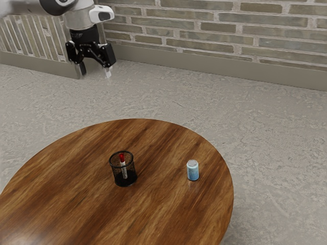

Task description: Take the marker out of the pen holder and place it to the left of the pen holder.

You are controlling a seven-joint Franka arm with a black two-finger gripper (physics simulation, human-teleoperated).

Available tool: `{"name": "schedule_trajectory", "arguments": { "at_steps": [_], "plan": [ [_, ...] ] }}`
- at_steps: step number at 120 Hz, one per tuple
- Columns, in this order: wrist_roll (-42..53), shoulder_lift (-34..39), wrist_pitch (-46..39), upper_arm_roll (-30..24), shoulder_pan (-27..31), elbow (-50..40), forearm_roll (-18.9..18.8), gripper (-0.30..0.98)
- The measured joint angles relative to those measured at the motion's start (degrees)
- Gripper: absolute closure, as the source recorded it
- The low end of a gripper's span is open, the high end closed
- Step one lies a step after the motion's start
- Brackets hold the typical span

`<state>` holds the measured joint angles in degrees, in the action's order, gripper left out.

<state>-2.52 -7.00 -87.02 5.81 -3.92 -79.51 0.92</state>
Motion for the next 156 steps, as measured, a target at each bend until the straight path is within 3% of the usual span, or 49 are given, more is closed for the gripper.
{"name": "schedule_trajectory", "arguments": {
  "at_steps": [22,49,68,96,116,156],
  "plan": [
    [-0.23,0.97,0.74,-1.08,0.11,-0.36,-2.88,0.00],
    [-0.41,11.16,-6.90,-1.16,-0.55,-21.46,-5.89,0.00],
    [-0.56,11.77,-14.72,-1.02,0.05,-30.80,-6.55,0.00],
    [-0.69,4.96,-25.00,-0.46,0.75,-34.49,-6.62,0.00],
    [-0.88,4.43,-31.81,-1.17,0.81,-37.36,-6.32,0.00],
    [-1.37,4.48,-32.76,-4.61,-0.73,-39.60,-6.48,0.00]
  ]
}}
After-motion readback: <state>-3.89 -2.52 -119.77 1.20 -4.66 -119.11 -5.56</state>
